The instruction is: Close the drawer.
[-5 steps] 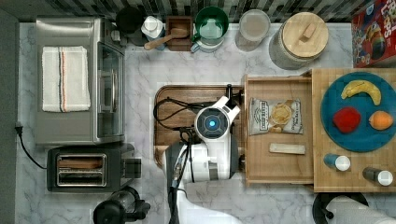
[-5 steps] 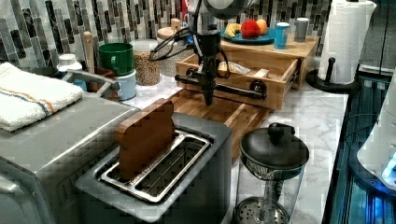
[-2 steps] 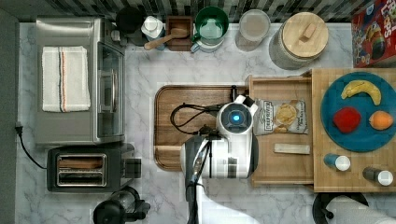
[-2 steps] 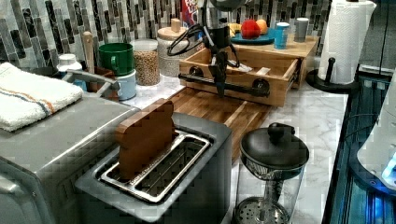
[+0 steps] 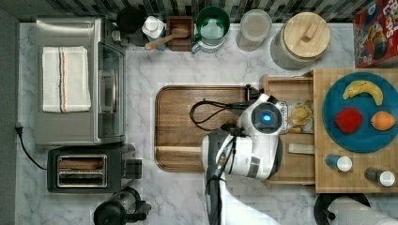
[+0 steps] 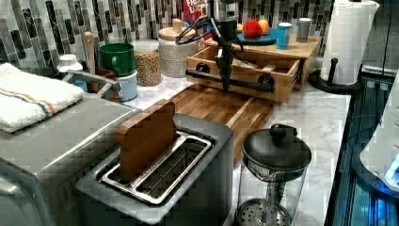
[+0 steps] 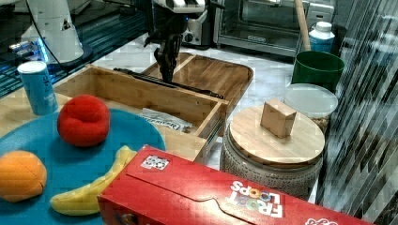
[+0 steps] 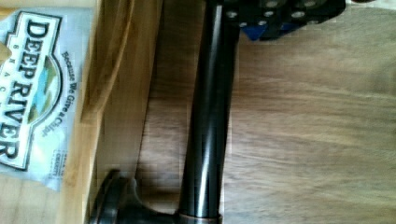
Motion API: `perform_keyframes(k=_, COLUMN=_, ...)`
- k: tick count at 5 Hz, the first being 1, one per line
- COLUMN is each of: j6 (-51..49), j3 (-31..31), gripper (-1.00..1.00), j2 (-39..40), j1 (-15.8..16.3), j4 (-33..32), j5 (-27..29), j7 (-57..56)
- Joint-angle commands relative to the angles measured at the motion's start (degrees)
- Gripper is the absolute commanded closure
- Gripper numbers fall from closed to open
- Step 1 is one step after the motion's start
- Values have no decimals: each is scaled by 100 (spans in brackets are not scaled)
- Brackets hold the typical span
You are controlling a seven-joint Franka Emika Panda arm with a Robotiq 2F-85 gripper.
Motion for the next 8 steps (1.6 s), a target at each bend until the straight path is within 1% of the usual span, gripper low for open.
perform_keyframes(k=1, j6=472, j3=-483, gripper=100, j2=26, j1=-812, j4=877, j5=-93, j7=-546)
perform_keyframes(k=2, j6=741, j3=-517, gripper=100, j2=38, j1=-1008, j4=886, j5=-405, j7=-473)
perform_keyframes(k=3, j6=964, j3=-546, gripper=100, j2=221, j1=-1211, j4=1074, j5=-247, j7=-808)
perform_keyframes(k=4, j6=885, j3=-660, gripper=100, j2=447, j1=-1343, j4=1466, j5=-343, j7=-974)
perform_keyframes(k=5, j6=1255, j3=-627, gripper=100, j2=820, j1=-1638, j4=1799, j5=-240, j7=-1664)
perform_keyframes(k=6, j6=1418, j3=-627, gripper=100, j2=1137, j1=-1795, j4=2120, j5=-210, j7=-2020)
perform_keyframes(k=7, j6=1397, j3=-768, gripper=100, j2=1222, j1=-1741, j4=2297, j5=-622, j7=-1923)
perform_keyframes(k=8, j6=1467, j3=-797, gripper=100, j2=1046, j1=-1674, j4=2068, j5=-760, j7=-1599)
